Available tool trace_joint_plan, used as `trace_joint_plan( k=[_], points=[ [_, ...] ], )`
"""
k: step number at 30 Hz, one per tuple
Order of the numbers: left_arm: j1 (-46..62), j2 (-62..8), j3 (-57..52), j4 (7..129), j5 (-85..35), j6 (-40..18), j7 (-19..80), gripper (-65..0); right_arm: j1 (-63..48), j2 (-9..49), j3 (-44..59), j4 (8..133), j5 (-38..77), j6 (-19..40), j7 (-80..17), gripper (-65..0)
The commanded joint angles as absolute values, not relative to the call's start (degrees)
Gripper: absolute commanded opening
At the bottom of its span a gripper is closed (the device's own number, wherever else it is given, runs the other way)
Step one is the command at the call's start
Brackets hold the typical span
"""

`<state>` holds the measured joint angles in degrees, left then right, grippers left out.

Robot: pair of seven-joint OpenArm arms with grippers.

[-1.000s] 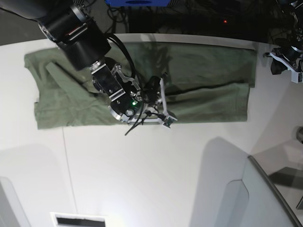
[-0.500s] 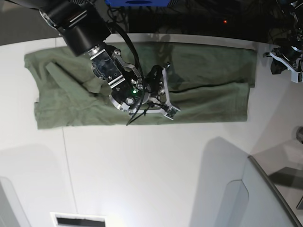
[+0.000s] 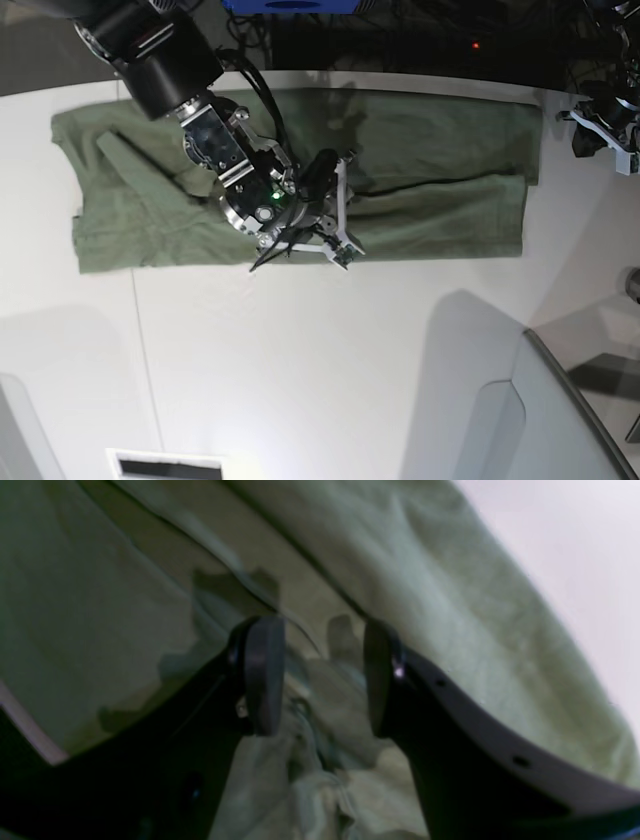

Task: Layout the t-shirt on the table in an organized manner, then fold the t-shirt properly
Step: 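Lower the right gripper and pinch the shirt fabric at its middle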

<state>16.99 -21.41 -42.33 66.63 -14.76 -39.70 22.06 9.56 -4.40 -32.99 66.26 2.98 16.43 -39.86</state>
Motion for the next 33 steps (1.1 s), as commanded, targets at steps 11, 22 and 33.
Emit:
trace_joint_plan(
  k=[11,22,33],
  points=[
    [16.8,-22.8,-42.7,67.4,-15.4,-40.0,21.1,-65.0,12.5,-4.8,-33.0,61.6,3.3,16.4,-36.8,-40.7],
    [16.8,-22.7,-42.7,67.4,-15.4,-40.0,21.1,-65.0,12.3,-4.8,-33.0,62.1,3.3,16.4,-37.1,-64.4],
    [16.7,-22.7,-42.7,66.6,-15.4,-40.0,21.1,-65.0,9.4,-4.9,-33.0,71.2,3.4,16.4,-43.7,-64.4]
  ],
)
